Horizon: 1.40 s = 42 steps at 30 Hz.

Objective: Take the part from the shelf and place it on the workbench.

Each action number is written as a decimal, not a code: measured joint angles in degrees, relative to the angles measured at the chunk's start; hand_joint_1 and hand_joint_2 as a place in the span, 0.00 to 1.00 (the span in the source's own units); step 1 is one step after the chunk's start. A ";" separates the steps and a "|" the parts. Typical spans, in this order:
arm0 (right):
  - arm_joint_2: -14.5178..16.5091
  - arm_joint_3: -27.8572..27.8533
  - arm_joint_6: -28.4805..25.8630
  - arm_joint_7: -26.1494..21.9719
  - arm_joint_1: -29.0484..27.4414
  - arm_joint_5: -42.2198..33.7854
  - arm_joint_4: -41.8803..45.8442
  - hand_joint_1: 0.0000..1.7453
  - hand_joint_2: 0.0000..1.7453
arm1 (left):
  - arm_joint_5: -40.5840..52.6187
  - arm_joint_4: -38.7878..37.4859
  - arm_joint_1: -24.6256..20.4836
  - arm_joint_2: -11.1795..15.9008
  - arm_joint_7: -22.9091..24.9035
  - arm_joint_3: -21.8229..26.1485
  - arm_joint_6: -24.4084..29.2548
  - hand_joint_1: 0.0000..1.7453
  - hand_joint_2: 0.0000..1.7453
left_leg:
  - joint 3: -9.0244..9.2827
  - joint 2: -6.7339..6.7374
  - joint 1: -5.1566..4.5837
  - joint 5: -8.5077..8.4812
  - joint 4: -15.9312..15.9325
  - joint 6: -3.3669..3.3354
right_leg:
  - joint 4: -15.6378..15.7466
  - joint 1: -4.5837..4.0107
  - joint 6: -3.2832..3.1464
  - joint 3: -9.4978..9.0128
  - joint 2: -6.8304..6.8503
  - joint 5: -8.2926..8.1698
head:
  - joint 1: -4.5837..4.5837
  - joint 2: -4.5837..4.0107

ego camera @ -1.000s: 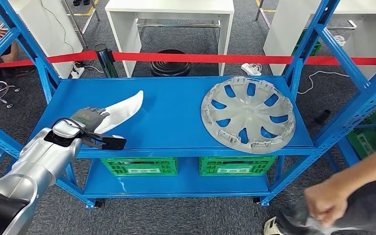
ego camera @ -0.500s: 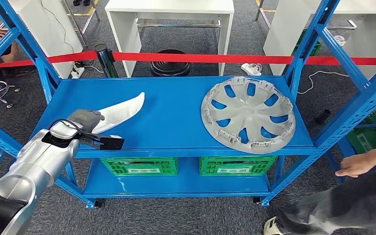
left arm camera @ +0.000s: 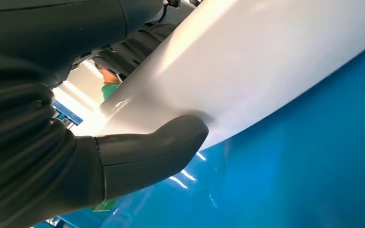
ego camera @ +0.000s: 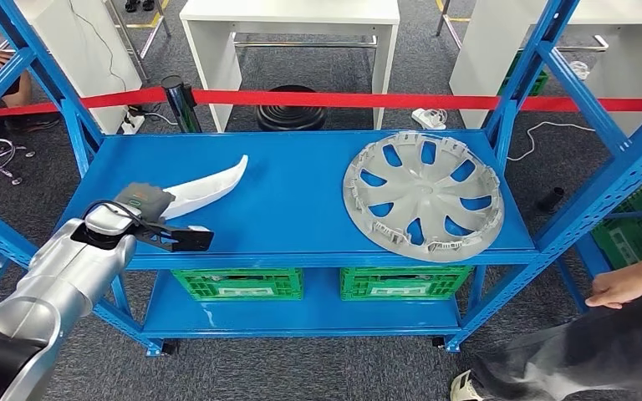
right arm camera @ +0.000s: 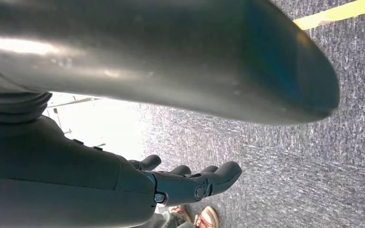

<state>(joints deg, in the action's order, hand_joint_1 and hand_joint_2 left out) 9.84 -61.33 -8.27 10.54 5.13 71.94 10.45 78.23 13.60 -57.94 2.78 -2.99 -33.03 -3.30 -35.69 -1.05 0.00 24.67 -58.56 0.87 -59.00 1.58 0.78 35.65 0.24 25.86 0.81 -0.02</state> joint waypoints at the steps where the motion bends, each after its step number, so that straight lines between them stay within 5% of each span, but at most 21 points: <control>1: 0.00 0.00 0.02 0.01 0.00 0.03 0.00 0.00 0.00 | -0.10 0.00 -0.01 -0.01 -0.01 0.11 -0.25 1.00 1.00 | 0.01 0.02 0.00 0.00 0.00 0.00 | 0.00 0.00 0.00 0.00 -0.03 0.00 | 0.00 -0.01; 42: 0.02 -0.03 0.93 0.01 0.03 -0.62 0.00 0.00 0.00 | -3.50 0.46 -0.07 -1.21 -5.01 5.67 1.21 1.00 1.00 | 0.06 0.08 0.00 0.01 0.01 0.00 | 0.00 0.00 0.00 -0.01 -0.09 0.00 | 0.00 0.00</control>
<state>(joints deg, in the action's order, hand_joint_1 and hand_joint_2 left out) 9.86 -61.36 -7.34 10.54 5.16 71.32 10.45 74.73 14.06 -58.01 1.57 -8.00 -27.35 -2.08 -35.64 -0.97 0.00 24.68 -58.56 0.87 -59.00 1.58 0.78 35.64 0.15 25.85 0.81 -0.02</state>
